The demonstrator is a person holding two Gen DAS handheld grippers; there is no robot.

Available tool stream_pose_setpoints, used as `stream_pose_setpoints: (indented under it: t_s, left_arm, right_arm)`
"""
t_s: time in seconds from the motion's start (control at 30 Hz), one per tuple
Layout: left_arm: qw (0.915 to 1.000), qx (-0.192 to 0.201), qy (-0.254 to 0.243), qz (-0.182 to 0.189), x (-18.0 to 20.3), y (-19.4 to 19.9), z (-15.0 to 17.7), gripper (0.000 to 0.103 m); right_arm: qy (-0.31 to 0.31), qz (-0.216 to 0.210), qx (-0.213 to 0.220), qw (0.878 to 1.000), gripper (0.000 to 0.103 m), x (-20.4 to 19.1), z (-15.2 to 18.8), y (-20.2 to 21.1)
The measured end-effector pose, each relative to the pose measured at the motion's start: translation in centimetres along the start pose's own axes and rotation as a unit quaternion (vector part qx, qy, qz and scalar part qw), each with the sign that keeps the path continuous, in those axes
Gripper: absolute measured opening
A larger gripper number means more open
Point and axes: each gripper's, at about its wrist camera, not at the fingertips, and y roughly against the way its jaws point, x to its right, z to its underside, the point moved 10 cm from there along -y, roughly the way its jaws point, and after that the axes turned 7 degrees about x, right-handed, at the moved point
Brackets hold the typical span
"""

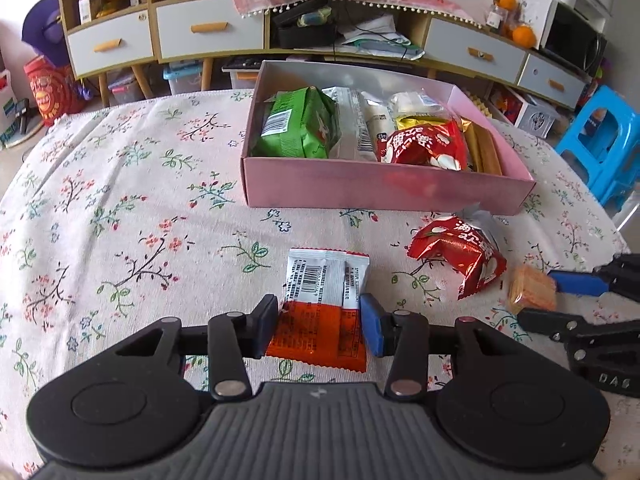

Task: Organize snacks
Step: 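Carry both held packets over the pink box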

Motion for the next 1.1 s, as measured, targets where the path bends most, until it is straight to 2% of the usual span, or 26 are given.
stream_pose_setpoints:
  t_s: [0.13, 0.3, 0.63, 0.9, 1.1]
  left_arm:
    - [0.9999, -0.002, 0.014, 0.007, -0.2, 0.4, -0.1, 0.040]
    - [0.9997, 0.007, 0.022, 0.012, -0.3, 0.9, -0.7, 0.040]
    - [0.9976, 0.037, 0.050, 0.028, -0.2, 2.0, -3.1, 0.040]
    - [0.9958, 0.054, 0.071, 0.019, -0.2, 2.2, -4.2, 0.040]
    - [0.9959, 0.068, 0.058, 0.017, 0.0, 1.5, -6.2, 0.040]
  right_arm:
    - [-0.016, -0.009, -0.004, 1.000, 0.044, -0.3, -0.1, 0.3]
    - [-0.023, -0.008, 0.012, 1.000, 0.043, -0.4, -1.1, 1.2]
    - [-0.075, 0.005, 0.041, 0.996, 0.043, 1.6, -3.8, 2.3]
    - [-0.123, 0.010, 0.076, 0.989, 0.043, 3.8, -7.1, 2.1]
    - [-0.173, 0.014, 0.093, 0.980, 0.043, 6.3, -8.9, 0.4]
